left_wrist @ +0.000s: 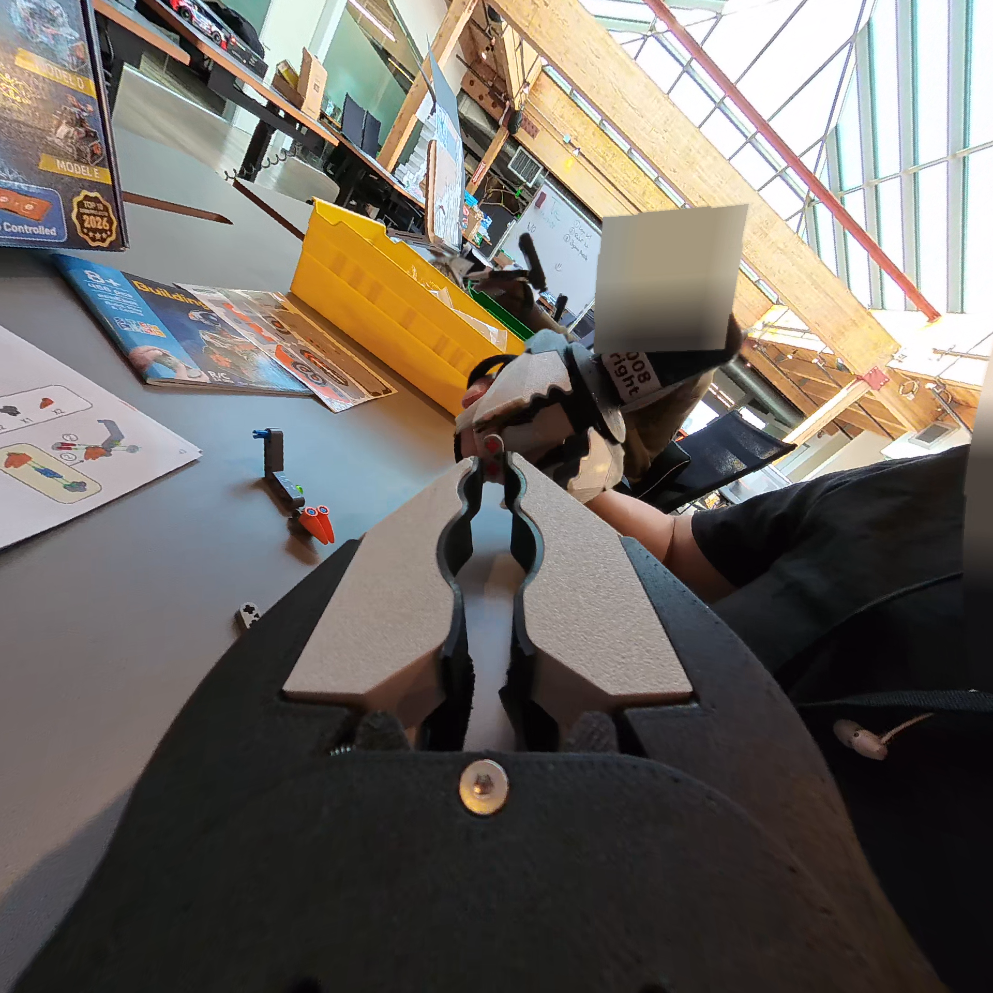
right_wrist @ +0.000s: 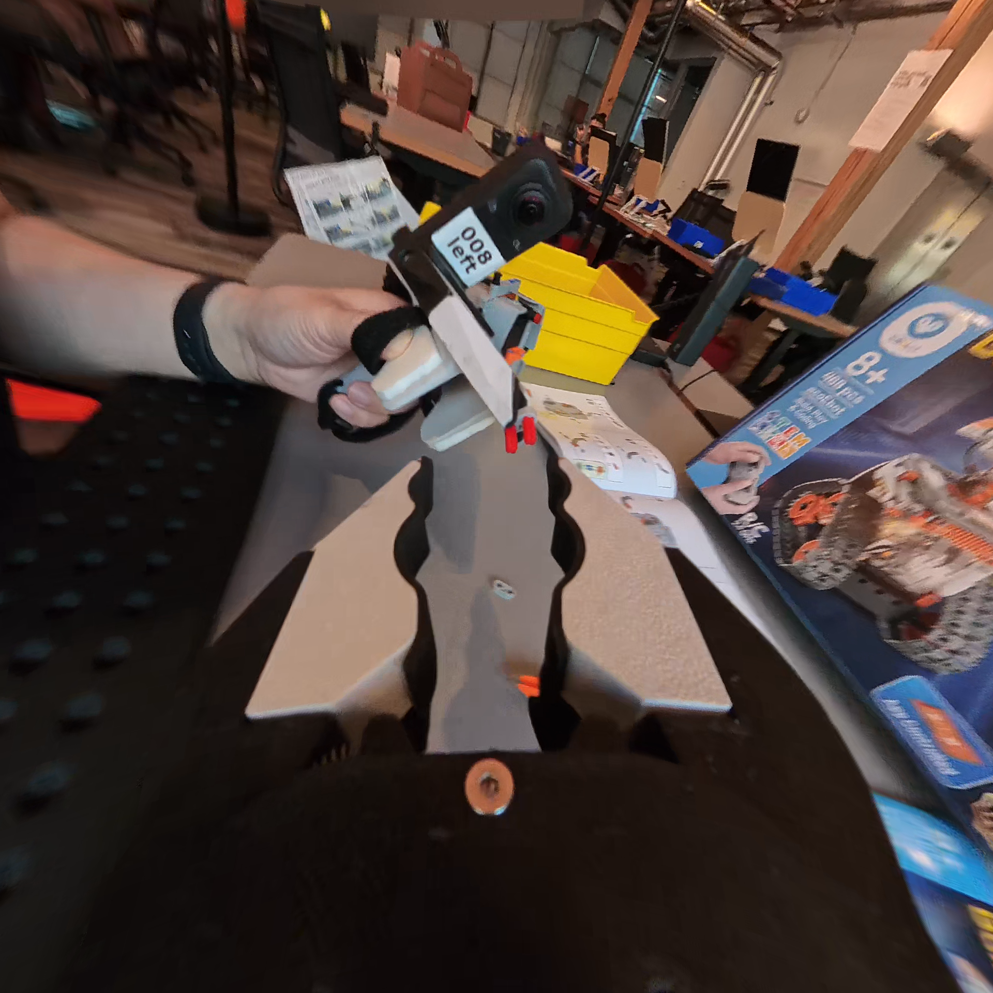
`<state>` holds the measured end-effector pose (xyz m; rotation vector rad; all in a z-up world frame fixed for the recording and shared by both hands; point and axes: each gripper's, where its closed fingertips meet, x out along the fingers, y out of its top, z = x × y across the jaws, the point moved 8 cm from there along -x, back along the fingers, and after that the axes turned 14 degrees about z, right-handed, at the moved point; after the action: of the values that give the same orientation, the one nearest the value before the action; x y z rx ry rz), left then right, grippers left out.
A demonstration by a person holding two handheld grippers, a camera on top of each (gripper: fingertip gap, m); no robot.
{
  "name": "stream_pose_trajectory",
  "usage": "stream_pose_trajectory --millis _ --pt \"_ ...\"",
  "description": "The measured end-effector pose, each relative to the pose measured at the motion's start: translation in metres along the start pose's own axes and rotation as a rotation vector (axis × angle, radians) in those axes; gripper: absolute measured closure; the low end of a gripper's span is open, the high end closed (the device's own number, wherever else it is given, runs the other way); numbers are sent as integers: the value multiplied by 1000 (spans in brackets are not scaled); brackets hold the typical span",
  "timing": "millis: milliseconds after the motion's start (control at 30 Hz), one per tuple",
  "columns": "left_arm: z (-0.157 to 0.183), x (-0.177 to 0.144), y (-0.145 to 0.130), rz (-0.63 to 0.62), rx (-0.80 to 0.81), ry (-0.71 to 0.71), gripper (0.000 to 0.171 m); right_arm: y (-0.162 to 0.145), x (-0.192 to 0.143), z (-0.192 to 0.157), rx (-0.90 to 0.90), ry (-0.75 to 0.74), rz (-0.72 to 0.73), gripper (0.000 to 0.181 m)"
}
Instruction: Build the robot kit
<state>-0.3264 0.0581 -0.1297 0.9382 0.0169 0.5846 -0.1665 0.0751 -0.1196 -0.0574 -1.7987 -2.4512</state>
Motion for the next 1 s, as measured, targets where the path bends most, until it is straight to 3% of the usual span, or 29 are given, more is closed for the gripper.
stream_pose_trajectory --millis 233,467,567,700,833,1000 --pt "1 -3 4 39 -21 -19 167 8 -7 15 473 90 192 129" --pt "3 -2 4 29 -14 -24 166 6 -9 20 560 109 211 127" --pt "1 -2 2 16 -4 4 167 -3 -15 25 434 59 45 131" --pt "-2 -2 -1 -13 24 57 166 -29 -44 37 122 -32 -315 143" --pt "-5 -1 -3 -33 24 86 166 -62 -67 35 123 -8 -579 153" --pt "-6 -2 -2 -18 -4 71 166 -77 -64 30 129 23 -643 155"
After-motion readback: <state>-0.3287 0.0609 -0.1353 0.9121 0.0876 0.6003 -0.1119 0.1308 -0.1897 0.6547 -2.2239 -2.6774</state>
